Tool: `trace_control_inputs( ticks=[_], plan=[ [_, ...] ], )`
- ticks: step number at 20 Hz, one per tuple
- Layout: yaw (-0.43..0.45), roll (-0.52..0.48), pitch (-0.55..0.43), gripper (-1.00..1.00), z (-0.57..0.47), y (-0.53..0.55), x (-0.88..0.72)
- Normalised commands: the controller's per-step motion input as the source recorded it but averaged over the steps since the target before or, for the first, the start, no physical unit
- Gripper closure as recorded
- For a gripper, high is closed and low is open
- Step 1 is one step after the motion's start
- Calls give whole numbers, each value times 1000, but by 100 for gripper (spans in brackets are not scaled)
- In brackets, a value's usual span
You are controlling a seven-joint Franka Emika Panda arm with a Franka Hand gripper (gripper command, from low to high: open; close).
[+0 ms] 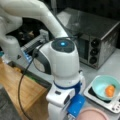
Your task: Pick up the pan. Place the pan on the table. Pick up the bowl. Place the bowl on the stove.
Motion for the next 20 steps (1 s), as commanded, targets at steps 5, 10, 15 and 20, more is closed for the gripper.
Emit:
trace_control_inputs(
  ticks=[5, 10, 15, 20],
  plan=[
    [-111, -17, -190, 100, -183, 61, -86],
    [-104, -37, -179, 100, -181, 67, -92],
    [-84, -60, -174, 100, -229, 69, -116],
    [-75, -75, -180, 100, -213, 62, -148]
  ],
)
